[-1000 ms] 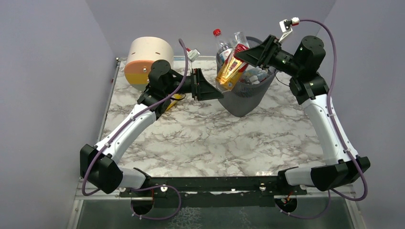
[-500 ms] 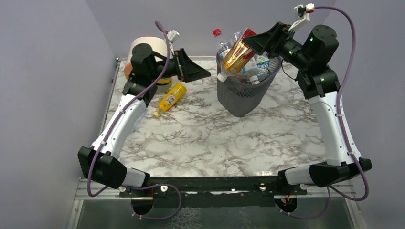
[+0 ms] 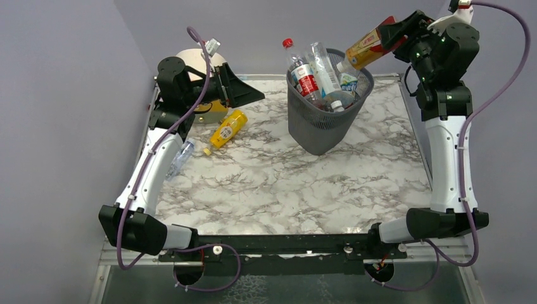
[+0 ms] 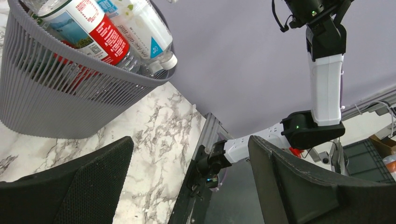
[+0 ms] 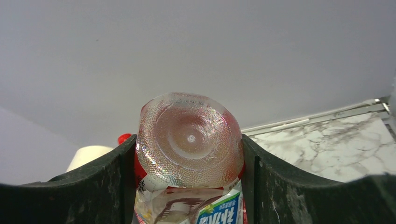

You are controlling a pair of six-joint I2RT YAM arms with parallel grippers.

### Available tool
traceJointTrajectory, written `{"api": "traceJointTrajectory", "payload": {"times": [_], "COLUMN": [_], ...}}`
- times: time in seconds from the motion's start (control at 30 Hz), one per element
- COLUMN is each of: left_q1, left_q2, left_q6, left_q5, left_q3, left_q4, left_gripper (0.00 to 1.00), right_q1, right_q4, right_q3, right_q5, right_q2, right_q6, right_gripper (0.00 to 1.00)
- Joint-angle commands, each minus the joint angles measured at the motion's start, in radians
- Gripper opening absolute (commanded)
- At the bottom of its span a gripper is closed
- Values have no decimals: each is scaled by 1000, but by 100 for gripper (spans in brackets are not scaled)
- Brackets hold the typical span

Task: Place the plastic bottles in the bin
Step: Place the plastic bottle in the trash bin.

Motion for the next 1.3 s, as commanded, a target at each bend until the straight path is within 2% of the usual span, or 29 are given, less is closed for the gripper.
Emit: {"api": "traceJointTrajectory", "payload": {"times": [0.0,0.2,0.57,0.9,1.27], "left_q1": [23,38,42,41,41], "left_q2": [-8,-4,16,24,14], "left_q6": [32,53,58,55,57], "left_q5": [48,50,33,19,20], "left_q3": [11,46,83,94,79], "left_q4": [-35,-84,-120,-124,-122], "left_gripper": [99,99,99,99,99], "right_q1": [-4,-4,3,85,194], "right_q4": [90,259,431,511,542], "right_q3": [-26,-84,-76,-118,-168], "right_q5": [153,167,118,112,299], "right_q2": [24,92,237,243,233], "right_q6": [-23,2,-36,-190,-381], "right_gripper": [37,36,36,38,40]}}
